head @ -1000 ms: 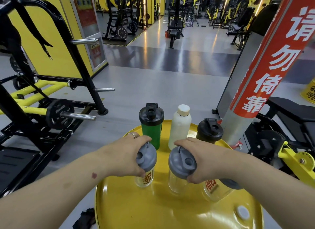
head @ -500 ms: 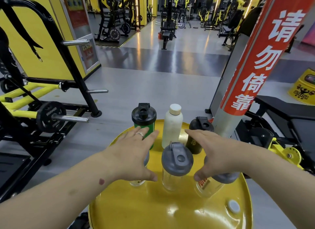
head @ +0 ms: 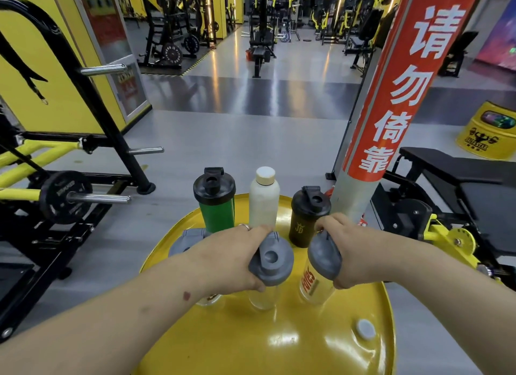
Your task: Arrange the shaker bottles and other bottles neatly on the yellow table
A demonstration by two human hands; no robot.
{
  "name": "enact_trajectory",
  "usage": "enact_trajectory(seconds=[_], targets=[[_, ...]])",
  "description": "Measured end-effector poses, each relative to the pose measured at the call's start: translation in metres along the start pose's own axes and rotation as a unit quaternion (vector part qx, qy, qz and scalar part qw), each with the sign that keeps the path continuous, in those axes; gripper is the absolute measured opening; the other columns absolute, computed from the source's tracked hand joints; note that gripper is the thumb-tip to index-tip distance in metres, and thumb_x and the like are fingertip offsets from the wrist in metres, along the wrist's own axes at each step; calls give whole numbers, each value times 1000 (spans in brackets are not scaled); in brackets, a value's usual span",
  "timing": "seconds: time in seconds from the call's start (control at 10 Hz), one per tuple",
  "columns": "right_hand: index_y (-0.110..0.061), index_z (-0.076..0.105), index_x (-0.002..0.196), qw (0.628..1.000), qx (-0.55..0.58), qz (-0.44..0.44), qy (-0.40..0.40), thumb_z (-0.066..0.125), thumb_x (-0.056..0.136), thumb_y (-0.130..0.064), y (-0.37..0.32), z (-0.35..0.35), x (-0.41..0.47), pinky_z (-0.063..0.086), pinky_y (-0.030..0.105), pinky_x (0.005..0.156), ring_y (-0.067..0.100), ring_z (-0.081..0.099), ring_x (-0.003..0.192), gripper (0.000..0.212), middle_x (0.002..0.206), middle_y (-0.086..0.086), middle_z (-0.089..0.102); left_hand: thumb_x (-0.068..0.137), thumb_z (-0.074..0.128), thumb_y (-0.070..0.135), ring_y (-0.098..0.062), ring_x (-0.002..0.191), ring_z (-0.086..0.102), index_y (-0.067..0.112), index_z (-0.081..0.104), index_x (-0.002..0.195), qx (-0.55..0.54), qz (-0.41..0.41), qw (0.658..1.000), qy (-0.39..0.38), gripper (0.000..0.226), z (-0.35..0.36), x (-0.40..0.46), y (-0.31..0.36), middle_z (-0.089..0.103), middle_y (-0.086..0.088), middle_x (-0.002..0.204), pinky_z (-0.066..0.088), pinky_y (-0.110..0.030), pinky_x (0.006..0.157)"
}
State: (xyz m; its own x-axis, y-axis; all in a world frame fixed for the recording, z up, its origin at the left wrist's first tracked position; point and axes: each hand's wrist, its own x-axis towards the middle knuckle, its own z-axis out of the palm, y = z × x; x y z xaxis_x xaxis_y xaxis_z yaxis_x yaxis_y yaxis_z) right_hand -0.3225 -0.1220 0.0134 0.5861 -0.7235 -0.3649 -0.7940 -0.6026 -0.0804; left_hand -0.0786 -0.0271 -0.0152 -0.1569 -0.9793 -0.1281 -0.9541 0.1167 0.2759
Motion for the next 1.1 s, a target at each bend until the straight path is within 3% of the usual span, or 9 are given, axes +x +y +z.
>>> enact_trajectory(seconds=[0.3, 0.6, 0.8, 1.0, 1.1], targets=[[-31, 26, 152, 1000, 8, -12, 15, 87, 63, -54, 1, -1, -3, 56, 30, 91, 17, 53, 114, 110, 137, -14, 36, 69, 86, 48, -17, 107, 57, 39, 34, 135, -2, -1, 1000, -10, 85, -3, -2, -4, 55, 8, 119, 53, -41, 88], [-33, 22, 154, 1000, -13, -17, 22, 86, 65, -56, -3, 2, -4, 52, 25, 86, 13, 47, 108, 111, 141, -14, 34, 75, 83, 48, -17, 109, 57, 36, 24, 146, 16, 10, 1000, -2, 93, -5, -6, -1, 55, 6, 124, 52, -36, 89], [-31, 15, 159, 999, -27, -17, 29, 86, 65, -56, -4, 2, -4, 53, 28, 93, 18, 51, 126, 120, 150, -13, 31, 79, 80, 50, -17, 105, 54, 34, 10, 155, 13, 12, 1000, -8, 105, -5, -9, 1, 50, 5, 121, 46, -30, 82], [-29, 13, 161, 999, -18, -17, 38, 83, 68, -61, -6, 3, -5, 48, 32, 105, 18, 42, 138, 120, 157, -11, 31, 80, 77, 54, -18, 128, 48, 33, -1, 159, 14, 7, 1000, -9, 113, -6, -15, -2, 42, 5, 149, 46, -36, 101], [-29, 14, 162, 999, -2, -20, 49, 76, 71, -70, -10, -6, -10, 42, 34, 113, 16, 34, 145, 117, 162, -12, 28, 82, 76, 54, -13, 135, 42, 36, 2, 160, -23, 12, 1000, -12, 109, -14, -24, -1, 37, 10, 154, 40, -28, 104]])
